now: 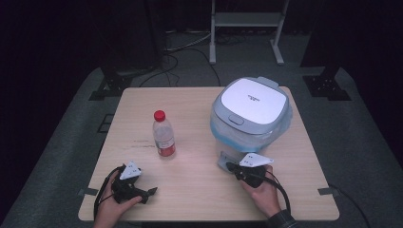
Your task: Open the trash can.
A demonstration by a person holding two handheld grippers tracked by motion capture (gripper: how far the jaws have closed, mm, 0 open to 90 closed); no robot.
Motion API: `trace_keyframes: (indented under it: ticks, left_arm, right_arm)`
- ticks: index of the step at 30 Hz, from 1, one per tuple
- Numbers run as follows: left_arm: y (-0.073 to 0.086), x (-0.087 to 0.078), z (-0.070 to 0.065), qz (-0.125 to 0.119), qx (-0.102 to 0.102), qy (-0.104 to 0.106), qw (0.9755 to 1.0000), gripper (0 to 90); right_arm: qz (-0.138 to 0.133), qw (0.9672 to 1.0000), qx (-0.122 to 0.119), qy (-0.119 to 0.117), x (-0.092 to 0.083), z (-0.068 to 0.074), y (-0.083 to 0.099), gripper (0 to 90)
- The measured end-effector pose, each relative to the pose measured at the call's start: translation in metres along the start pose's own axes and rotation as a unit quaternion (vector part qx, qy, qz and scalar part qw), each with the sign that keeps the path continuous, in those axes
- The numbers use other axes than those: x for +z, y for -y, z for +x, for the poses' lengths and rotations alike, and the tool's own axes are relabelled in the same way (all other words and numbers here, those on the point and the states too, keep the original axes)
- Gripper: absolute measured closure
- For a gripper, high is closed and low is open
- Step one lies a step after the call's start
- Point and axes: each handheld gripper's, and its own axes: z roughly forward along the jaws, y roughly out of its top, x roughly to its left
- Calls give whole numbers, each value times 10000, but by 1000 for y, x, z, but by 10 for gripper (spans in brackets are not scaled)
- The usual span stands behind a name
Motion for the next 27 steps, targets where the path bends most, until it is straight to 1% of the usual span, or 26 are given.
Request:
trace_keyframes:
  ticks: [3,10,15,22,27]
  left_arm:
    - [0,0,0,1,0,0,10000,0]
    - [0,0,0,1,2,0,10000,0]
    - [0,0,0,1,2,0,10000,0]
    - [0,0,0,0,1,-1,10000,0]
    - [0,0,0,0,1,0,10000,0]
  right_arm:
    - [-49,10000,-46,13,1,0,2,898]
    - [-51,10000,-71,20,1,0,3,898]
    - [-56,10000,-21,-5,2,0,4,899]
    - [-88,10000,-40,-1,2,0,5,899]
    - [-78,10000,3,-18,2,0,6,899]
